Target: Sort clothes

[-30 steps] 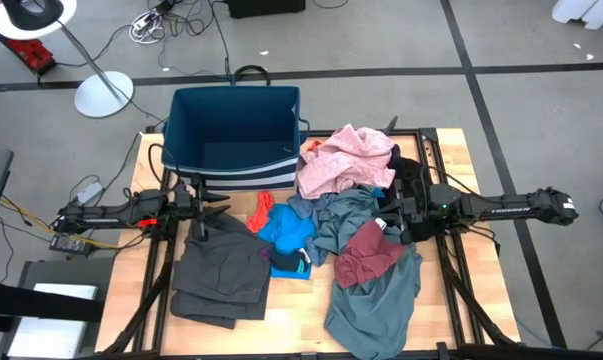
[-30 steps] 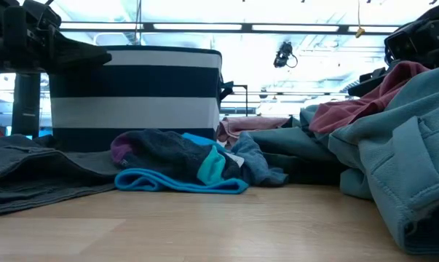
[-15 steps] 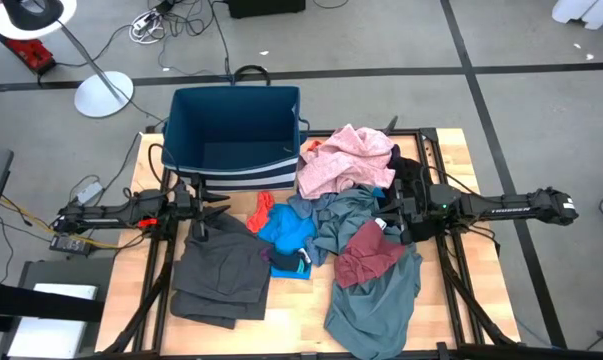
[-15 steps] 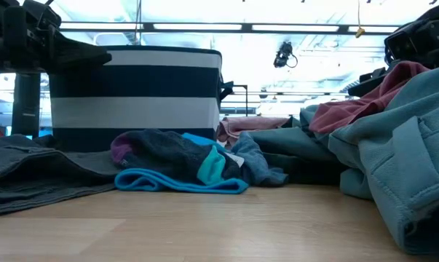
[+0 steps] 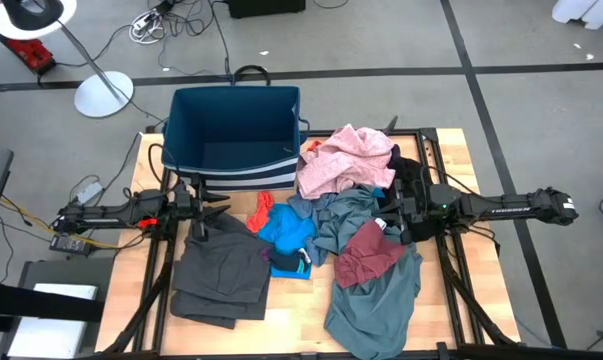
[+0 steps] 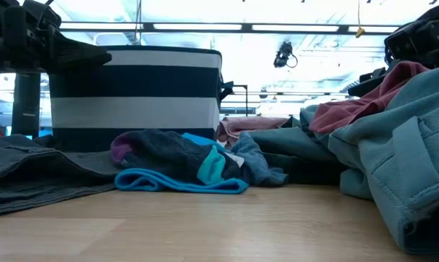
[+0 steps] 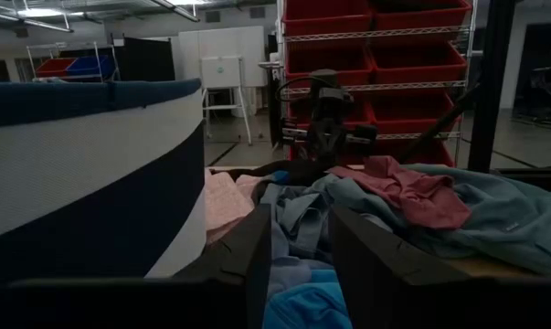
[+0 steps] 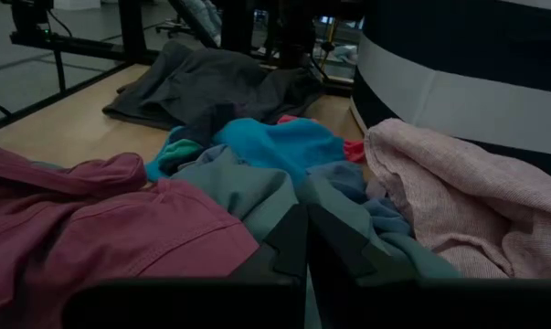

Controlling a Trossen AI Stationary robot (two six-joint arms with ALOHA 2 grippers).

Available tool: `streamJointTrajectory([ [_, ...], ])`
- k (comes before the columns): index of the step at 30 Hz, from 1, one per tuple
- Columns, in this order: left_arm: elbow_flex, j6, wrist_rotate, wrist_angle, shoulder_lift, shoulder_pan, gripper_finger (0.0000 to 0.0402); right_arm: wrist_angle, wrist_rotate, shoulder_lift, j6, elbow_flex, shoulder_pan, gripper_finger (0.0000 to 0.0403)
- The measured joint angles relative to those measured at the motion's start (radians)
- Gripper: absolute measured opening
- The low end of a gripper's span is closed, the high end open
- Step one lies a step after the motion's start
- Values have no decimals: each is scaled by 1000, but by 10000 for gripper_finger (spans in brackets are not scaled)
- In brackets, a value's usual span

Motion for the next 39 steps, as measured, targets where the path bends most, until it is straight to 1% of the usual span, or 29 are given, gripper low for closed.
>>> streamJointTrajectory([
  [19,0,0,0,0,0,0,117,0,1,0,2,0,0,11],
  [26,0,0,0,0,0,0,117,0,7,0,90,0,0,11],
  [29,0,0,0,0,0,0,117,0,57,0,108,0,0,11],
  [39,0,0,0,0,0,0,117,-8,245,0,91,3,-1,10],
])
